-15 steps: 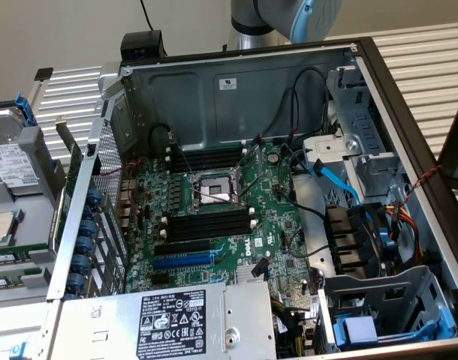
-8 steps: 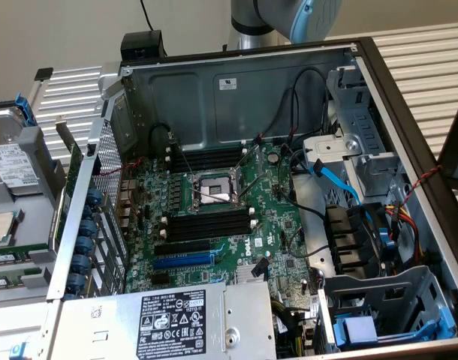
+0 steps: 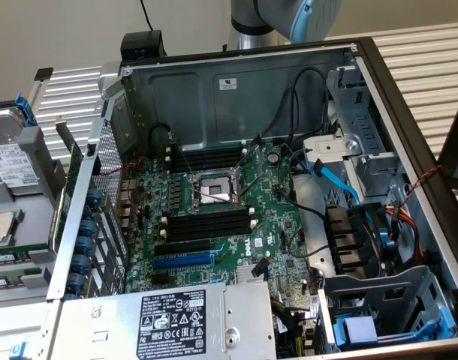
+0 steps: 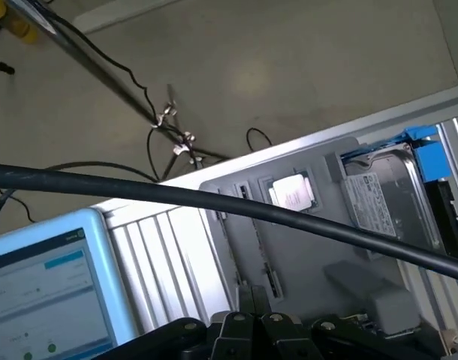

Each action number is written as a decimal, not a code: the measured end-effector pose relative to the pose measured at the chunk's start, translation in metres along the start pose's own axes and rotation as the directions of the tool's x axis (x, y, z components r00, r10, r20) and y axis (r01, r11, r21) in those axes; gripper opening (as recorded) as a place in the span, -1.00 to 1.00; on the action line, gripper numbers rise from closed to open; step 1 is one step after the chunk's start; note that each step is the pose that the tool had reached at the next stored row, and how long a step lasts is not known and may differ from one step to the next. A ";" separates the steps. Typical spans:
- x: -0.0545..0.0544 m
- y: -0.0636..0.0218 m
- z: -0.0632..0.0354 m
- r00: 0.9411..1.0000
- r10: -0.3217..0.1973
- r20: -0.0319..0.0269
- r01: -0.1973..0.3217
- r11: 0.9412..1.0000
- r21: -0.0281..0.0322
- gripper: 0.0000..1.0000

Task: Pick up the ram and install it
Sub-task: 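Pick up the ram and move it above insertion slot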

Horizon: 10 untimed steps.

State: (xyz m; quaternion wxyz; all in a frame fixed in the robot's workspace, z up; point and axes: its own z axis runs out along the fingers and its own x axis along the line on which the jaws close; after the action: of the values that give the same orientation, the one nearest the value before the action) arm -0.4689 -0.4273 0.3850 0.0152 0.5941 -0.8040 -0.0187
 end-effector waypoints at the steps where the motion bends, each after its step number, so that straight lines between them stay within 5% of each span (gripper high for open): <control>1: 0.000 0.0000 0.0000 1.000 -0.018 -0.001 0.018 1.000 0.000 -0.79; 6: 0.000 0.0000 0.0002 0.994 -0.109 -0.005 0.109 0.994 0.000 -0.79; 10: 0.000 0.0000 0.0002 0.983 -0.181 -0.009 0.181 0.984 0.000 -0.79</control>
State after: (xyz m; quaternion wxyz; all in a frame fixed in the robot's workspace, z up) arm -0.4689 -0.4273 0.3847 0.0168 0.6647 -0.7467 -0.0172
